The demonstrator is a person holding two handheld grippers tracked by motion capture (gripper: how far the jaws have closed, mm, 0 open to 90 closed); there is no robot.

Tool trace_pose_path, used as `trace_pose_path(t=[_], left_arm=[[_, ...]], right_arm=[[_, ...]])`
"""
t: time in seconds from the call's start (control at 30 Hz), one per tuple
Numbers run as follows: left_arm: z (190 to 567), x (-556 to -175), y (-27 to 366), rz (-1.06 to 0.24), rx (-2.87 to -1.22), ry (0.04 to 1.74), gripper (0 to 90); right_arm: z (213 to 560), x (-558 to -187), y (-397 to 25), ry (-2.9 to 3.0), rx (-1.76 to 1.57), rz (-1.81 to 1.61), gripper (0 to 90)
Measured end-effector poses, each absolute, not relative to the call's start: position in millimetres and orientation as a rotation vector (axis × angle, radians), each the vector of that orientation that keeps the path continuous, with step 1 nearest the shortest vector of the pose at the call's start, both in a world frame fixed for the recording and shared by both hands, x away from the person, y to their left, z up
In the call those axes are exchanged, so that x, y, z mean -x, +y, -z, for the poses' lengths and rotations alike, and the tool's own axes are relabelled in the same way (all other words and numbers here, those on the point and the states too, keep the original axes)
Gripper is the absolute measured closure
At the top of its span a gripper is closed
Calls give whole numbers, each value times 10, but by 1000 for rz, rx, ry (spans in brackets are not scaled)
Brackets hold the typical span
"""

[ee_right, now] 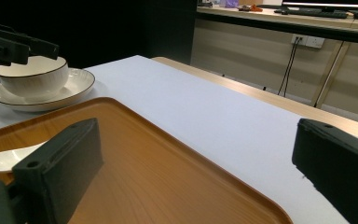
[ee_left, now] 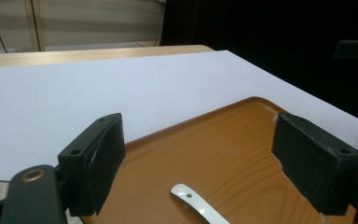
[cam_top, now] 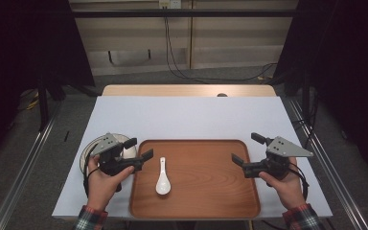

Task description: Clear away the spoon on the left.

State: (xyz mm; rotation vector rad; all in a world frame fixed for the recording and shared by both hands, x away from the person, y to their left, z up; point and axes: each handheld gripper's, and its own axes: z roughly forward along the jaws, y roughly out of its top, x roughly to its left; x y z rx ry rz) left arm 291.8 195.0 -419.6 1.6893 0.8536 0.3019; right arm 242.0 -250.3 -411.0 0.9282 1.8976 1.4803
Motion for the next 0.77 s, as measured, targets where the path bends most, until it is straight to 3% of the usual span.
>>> trace_pose_path(t=[0.77], left_arm=[[4113,-2912,2110,-339,-1657,853,126]], right_arm=[[4127,-2436,-2528,1906,-936,-1483,10]])
